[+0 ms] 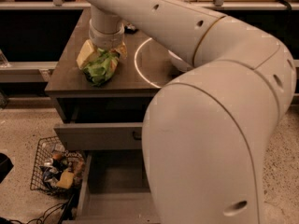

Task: Place green jalapeno chip bag into middle drawer

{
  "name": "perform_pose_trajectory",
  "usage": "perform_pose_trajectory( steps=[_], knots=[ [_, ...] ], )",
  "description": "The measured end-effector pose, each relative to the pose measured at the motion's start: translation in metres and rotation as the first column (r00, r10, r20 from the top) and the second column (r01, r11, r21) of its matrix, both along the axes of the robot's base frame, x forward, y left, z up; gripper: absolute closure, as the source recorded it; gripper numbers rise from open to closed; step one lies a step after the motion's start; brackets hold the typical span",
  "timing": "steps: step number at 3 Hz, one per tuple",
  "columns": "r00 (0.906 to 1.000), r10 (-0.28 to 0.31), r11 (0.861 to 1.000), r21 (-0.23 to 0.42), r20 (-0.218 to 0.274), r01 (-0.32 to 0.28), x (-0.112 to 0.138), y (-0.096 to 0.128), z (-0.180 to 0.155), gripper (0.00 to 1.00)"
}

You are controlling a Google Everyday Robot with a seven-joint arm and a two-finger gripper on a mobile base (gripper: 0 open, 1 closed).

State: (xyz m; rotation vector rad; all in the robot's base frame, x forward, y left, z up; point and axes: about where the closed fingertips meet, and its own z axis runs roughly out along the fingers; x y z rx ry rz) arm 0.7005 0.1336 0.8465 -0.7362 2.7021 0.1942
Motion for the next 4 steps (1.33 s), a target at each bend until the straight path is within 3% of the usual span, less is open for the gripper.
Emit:
perform_pose_trajectory(
  steps=[2, 3, 4],
  knots=[
    [1.0000, 0.001, 1.000, -0.001, -0.002, -0.001, -0.0001, 0.0005, -0.0014, 0.84],
    [1.0000, 0.002, 1.000, -0.003, -0.005, -0.002, -0.0003, 0.0012, -0.0036, 1.00],
    [1.0000, 0.002, 1.000, -0.003, -0.005, -0.002, -0.0003, 0.0012, -0.0036, 1.00]
  ],
)
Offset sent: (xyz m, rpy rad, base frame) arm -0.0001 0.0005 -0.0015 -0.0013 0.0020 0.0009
